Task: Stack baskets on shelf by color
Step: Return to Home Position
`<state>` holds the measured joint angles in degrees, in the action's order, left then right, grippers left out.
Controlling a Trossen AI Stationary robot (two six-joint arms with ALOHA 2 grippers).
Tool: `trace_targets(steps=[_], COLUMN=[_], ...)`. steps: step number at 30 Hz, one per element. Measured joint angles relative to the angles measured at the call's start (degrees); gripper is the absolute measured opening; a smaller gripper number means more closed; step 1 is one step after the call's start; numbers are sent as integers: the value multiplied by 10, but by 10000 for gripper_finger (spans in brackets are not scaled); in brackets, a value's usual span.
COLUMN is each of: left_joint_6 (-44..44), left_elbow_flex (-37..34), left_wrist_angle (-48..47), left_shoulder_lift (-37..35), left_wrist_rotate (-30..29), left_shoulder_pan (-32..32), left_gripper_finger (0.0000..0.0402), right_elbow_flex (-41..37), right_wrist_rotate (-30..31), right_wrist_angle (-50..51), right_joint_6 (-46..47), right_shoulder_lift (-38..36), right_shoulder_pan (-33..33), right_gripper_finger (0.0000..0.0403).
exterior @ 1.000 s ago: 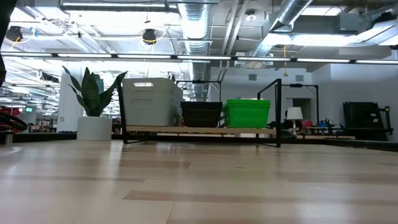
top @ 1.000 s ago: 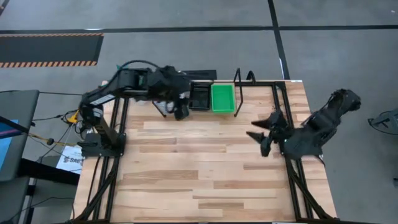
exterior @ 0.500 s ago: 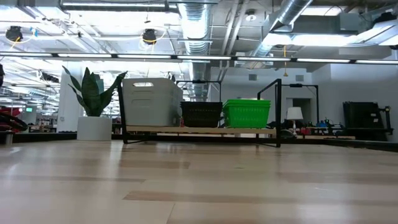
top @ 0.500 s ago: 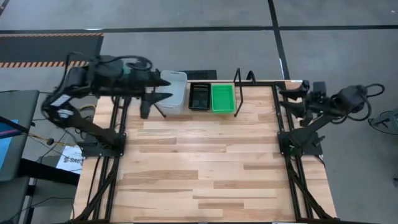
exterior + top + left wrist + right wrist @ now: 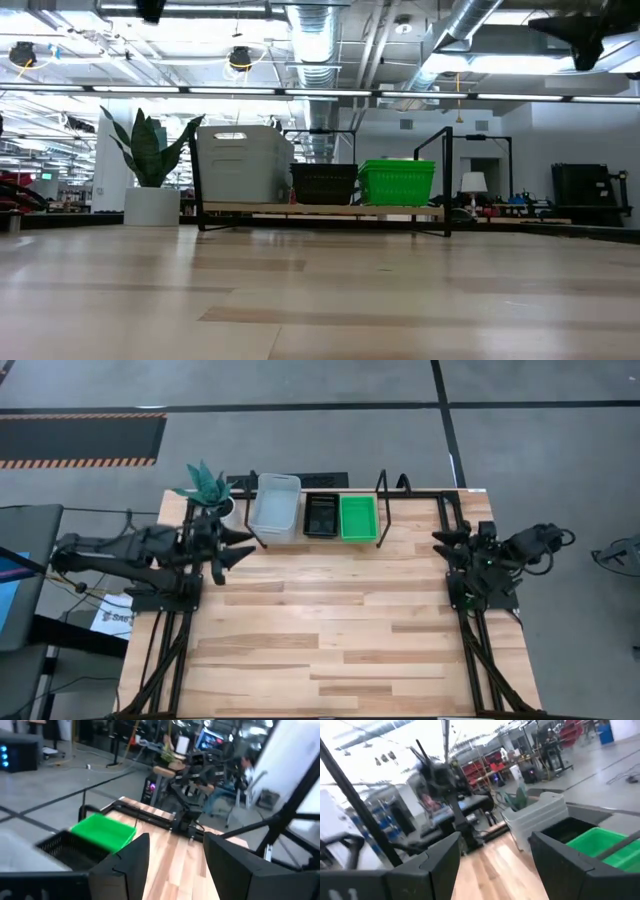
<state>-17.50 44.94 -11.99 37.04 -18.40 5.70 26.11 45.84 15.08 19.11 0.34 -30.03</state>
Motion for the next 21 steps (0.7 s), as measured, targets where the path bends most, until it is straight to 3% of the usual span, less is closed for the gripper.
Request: trace_targets(steps=[4, 9, 13, 18, 21], left_joint_6=[-40, -66, -85, -98, -93], left_elbow_flex=[-132, -253, -314, -361, -375], left_wrist_angle=[56, 119, 130, 132, 130], left_shoulder_lift=[-84, -166, -208, -256, -284], left_wrist_rotate=[-46, -54, -68, -76, -77], left_shoulder_pan=[14, 23, 31, 36, 36], left_gripper_finger=[174, 174, 174, 174, 174], right_elbow_flex=[-5, -32, -98, -207, -256], right_wrist_rotate=[-8, -19, -7, -23, -54], right_wrist_angle=[-10, -16, -31, -151, -236], right_joint_6=[18, 24, 55, 56, 11], right_shoulder_lift=[7, -2, -2, -2, -1], right_shoulder_pan=[2, 3, 9, 25, 33], right_gripper_finger=[264, 264, 264, 264, 264])
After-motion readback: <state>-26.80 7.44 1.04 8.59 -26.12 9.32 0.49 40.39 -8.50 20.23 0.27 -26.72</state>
